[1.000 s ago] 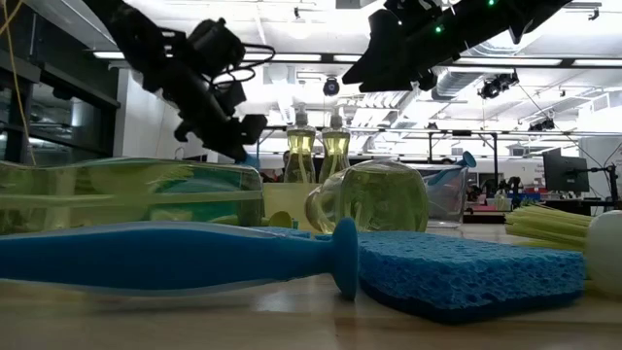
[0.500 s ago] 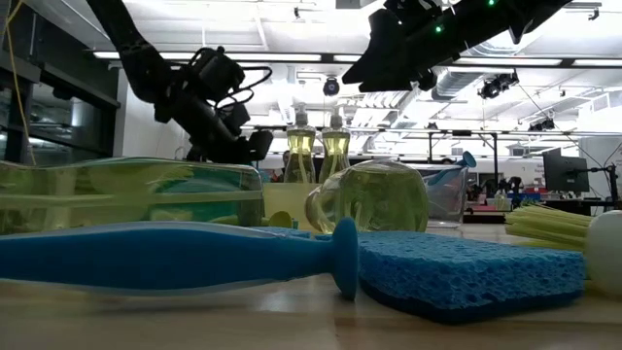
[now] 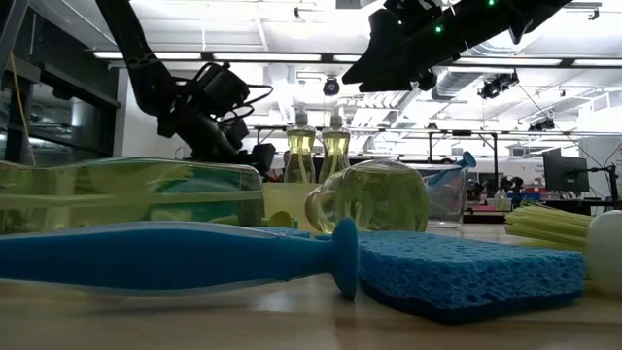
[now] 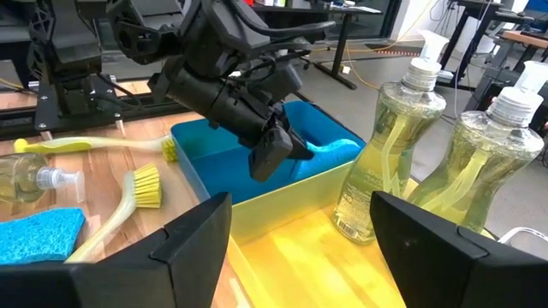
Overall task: Pick & Place Kitchen Sink Supplies
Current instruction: Put the blue sponge into the blue bin
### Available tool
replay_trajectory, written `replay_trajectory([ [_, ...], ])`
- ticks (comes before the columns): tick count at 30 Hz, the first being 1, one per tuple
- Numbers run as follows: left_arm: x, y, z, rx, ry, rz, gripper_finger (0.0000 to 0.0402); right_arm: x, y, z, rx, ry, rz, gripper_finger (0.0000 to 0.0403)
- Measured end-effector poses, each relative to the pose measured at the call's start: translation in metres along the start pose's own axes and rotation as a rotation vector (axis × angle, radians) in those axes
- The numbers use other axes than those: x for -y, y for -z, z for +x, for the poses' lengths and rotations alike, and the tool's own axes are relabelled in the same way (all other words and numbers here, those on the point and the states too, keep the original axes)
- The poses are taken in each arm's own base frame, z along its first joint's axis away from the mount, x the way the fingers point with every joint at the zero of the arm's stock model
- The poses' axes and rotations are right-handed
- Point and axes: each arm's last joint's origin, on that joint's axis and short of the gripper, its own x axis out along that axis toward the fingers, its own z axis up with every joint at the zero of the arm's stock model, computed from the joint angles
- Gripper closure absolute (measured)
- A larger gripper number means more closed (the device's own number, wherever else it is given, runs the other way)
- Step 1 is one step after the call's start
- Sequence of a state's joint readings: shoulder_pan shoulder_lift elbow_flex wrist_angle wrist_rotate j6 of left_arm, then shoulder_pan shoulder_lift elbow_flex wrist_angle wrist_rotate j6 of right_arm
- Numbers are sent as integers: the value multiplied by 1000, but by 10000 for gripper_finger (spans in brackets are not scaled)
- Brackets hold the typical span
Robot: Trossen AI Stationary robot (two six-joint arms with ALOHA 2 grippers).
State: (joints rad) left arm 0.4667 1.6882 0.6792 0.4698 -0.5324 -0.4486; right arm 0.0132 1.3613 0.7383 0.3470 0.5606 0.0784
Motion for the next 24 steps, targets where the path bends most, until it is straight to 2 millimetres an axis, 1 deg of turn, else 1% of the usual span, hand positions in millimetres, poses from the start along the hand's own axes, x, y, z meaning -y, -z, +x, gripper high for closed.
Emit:
replay_trajectory([
  [4, 0, 0, 0, 2, 0, -25, 377, 0, 0, 0, 0, 0, 0, 130],
  [12, 1, 0, 0, -9, 21, -31, 372, 0, 0, 0, 0, 0, 0, 130],
  [15, 1, 0, 0, -11, 24, -31, 363, 0, 0, 0, 0, 0, 0, 130],
  [18, 1, 1, 0, -12, 25, -29, 335, 0, 0, 0, 0, 0, 0, 130],
  [24, 2, 1, 0, -19, 38, -29, 255, 0, 0, 0, 0, 0, 0, 130],
])
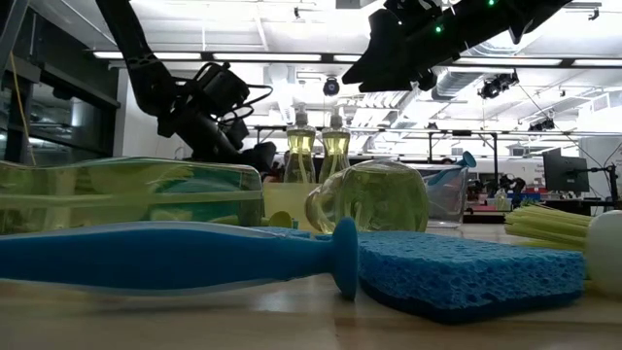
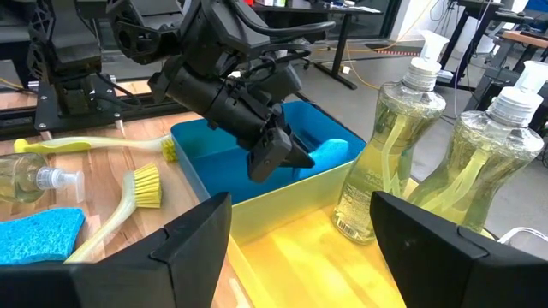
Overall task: Pick & Place Kitchen Sink Supplies
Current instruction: Put the blue sponge into the blue bin
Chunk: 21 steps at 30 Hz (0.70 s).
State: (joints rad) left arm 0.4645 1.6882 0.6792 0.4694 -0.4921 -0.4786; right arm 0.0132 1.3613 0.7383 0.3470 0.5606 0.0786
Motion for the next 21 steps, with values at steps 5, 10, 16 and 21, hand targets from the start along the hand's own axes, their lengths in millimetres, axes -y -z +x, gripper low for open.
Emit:
replay_trajectory([
  [5, 1, 0, 0, -15, 30, 0, 203, 0, 0, 0, 0, 0, 0, 130],
  [10, 1, 0, 0, -15, 30, 2, 180, 0, 1, 0, -6, 0, 6, 130],
  [16, 2, -5, -2, 4, 41, 35, 179, 0, 1, 0, -12, 1, 11, 130],
  [21, 8, -13, -2, 14, 83, 56, 179, 0, 1, 0, -12, 1, 11, 130],
])
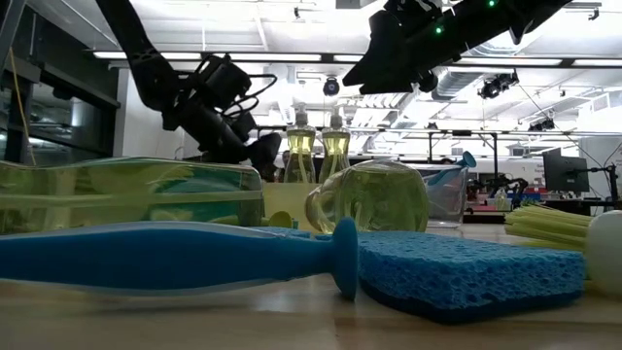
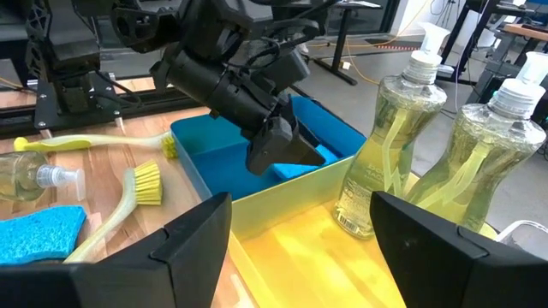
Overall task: Pick & Place Kitchen Sink Supplies
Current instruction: Put the blue sponge into the blue bin, then put the green toilet brush into the transparent bin
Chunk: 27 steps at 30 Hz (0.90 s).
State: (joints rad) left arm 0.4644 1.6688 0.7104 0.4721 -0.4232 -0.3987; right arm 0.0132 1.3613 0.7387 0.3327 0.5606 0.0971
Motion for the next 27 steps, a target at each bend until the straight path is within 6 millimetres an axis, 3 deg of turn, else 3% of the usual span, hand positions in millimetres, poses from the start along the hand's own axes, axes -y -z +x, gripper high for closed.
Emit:
replay_trajectory([
  [11, 2, -12, -9, -25, 49, 30, 179, 0, 1, 0, -10, -10, -5, 130],
  [19, 2, -31, -42, -77, 127, 53, 179, 0, 3, 0, -30, -14, -6, 130],
  [27, 26, -31, -87, -63, 181, 170, 179, -1, 8, 0, -83, -64, 22, 130],
])
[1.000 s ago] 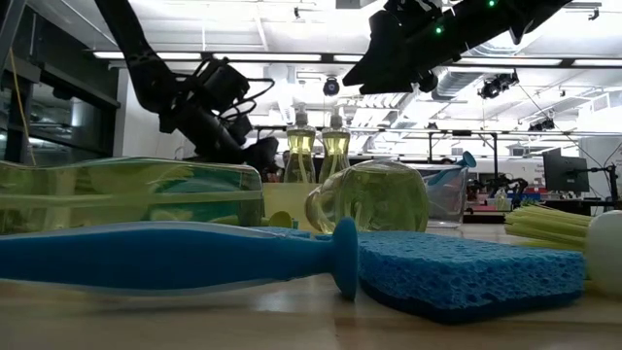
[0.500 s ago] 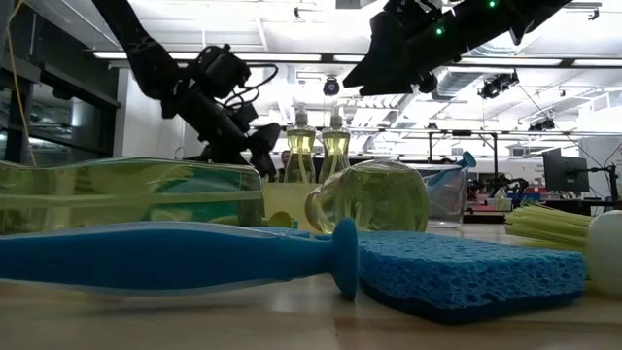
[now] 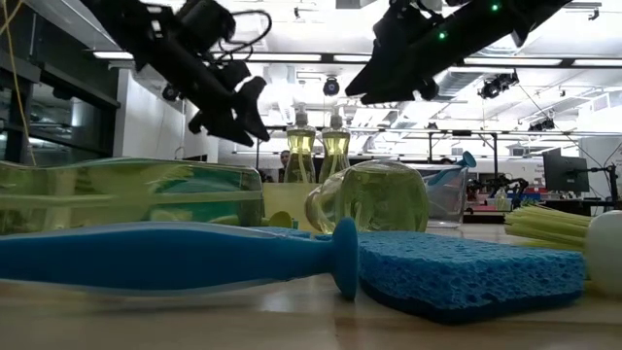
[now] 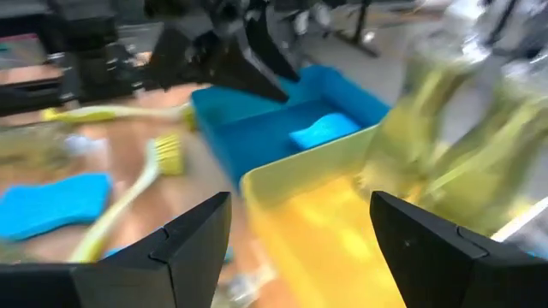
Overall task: Pick & Place Kitchen Sink Supplies
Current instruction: Put the green toilet brush into the transparent bin
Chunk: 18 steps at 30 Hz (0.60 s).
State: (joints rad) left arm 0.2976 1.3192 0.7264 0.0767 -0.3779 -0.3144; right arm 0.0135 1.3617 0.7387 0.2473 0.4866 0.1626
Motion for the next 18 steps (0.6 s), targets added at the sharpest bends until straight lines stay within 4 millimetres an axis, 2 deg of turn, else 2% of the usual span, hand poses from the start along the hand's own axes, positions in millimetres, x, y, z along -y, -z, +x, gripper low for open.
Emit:
replay_trajectory([
  [8, 33, 17, -26, -48, 56, 116, 179, -13, 14, -5, -177, -294, 32, 130],
  [18, 61, 34, -52, -17, 19, 195, 179, -52, 39, -37, -376, -476, -24, 130],
])
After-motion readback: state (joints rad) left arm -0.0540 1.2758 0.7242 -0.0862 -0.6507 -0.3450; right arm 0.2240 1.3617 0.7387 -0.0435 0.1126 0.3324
